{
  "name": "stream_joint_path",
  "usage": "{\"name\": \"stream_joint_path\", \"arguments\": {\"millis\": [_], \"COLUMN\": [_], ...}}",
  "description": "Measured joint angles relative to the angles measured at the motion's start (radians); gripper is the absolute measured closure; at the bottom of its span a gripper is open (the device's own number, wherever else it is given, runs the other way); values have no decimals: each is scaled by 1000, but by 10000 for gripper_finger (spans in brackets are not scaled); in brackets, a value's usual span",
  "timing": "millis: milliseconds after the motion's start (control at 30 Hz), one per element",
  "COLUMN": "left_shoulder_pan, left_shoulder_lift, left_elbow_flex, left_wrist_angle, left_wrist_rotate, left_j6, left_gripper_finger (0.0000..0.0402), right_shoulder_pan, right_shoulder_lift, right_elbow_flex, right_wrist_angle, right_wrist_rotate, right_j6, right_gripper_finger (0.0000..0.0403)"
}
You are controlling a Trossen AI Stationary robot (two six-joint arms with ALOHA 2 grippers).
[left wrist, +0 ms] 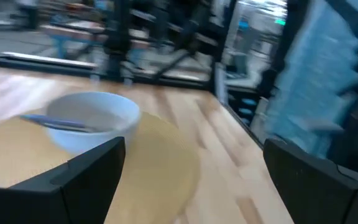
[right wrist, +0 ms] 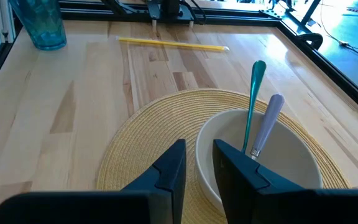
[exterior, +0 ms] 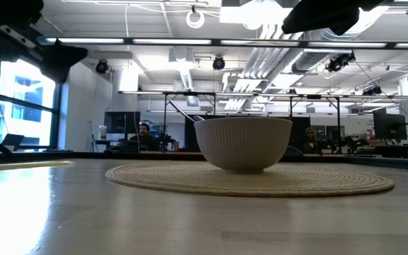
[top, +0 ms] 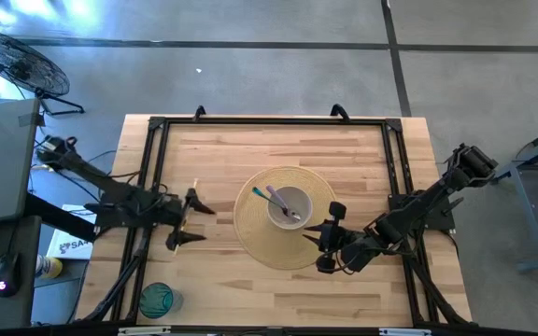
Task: Pick & Place Utensil
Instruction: Put the green cup to the top right of the white bowl on the table placemat
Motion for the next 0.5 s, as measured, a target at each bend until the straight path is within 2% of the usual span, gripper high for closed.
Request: {"name": "stream_joint_path", "arguments": {"millis": [133,200,333,500], "left_shoulder_pan": [59,58,57,58], "left_shoulder_lift": [31,34,39,46], "left_elbow_flex": [-40,-40,-41,-42], "left_wrist_angle": [93,96,77,-4], "left_wrist_rotate": [195,205,326,412], "left_j6": [42,72,161,169], "left_gripper_finger": [24,24,24,24], "right_shoulder_pan": [0,0,0,0], "right_shoulder_lift": [0,0,0,0], "right_elbow_flex": [0,0,0,0], "right_wrist_angle": [2,3,6,6], "right_wrist_rotate": [0,0,0,-1], "right_j6": [0,0,0,0], "right_gripper_finger": [329,329,329,329]}}
